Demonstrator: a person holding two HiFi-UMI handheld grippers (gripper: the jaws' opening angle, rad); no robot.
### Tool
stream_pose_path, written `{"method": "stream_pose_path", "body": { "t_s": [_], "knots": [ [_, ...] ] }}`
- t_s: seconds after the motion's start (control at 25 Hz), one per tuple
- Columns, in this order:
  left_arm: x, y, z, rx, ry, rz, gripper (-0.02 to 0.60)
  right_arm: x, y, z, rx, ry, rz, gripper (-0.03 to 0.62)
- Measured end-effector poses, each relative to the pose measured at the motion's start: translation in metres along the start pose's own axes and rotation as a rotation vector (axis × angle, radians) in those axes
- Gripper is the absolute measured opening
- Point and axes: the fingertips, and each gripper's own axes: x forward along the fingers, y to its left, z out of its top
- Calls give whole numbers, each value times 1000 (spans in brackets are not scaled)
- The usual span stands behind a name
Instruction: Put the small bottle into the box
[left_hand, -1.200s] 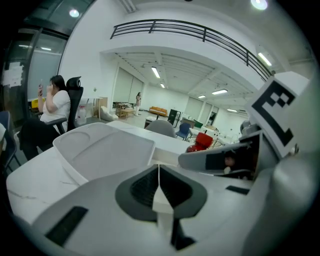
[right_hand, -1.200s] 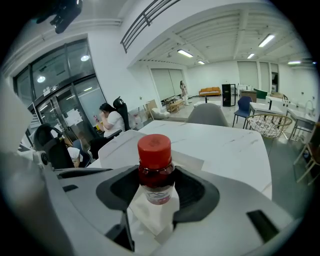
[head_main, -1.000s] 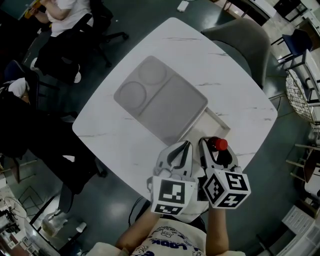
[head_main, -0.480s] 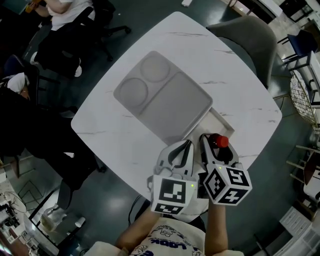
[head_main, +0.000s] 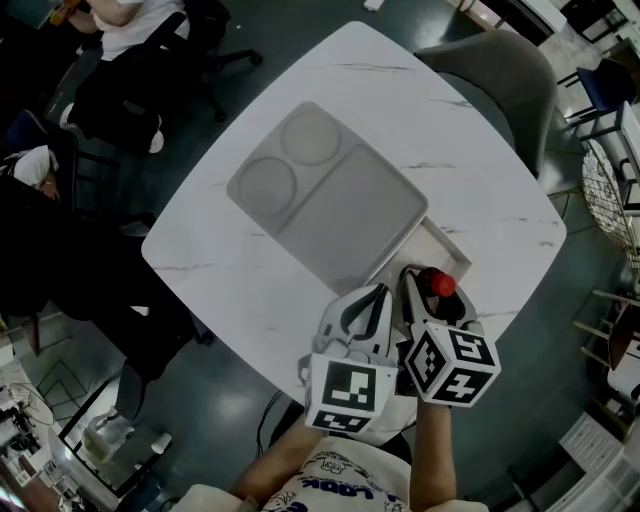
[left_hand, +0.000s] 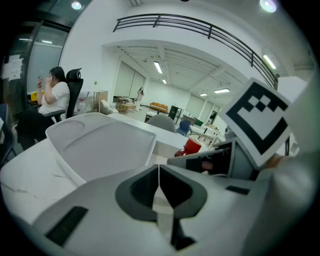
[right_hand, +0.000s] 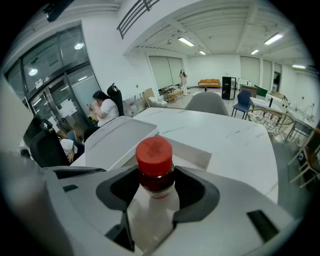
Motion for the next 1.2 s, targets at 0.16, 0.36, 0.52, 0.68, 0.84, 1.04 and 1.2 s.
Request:
{"method": "stream_pose_path", "body": {
  "t_s": [0.16, 0.36, 0.52, 0.68, 0.84, 1.04, 1.2],
  "knots": [
    [0, 1, 0, -2, 1, 0, 20, 1, 1, -1, -7, 11, -2, 230],
    [1, 2, 0, -1, -1, 4, 20, 1, 4, 2, -35, -4, -9, 230],
    [-1, 3, 1, -1, -5, 9, 20, 1, 5, 4, -27, -8, -4, 230],
    [-4, 5, 1, 3, -8, 11, 20, -4, 7, 4, -24, -20, -3, 230],
    [-9, 1, 5, 13, -17, 11, 20, -13, 7, 5, -15, -33, -12, 230],
    [-18, -6, 13, 33, -47, 13, 20, -32, 10, 10, 0, -73, 5, 230],
    [-31, -13, 21, 54, -75, 21, 20, -53, 14, 15, 3, -115, 16, 230]
  ]
}}
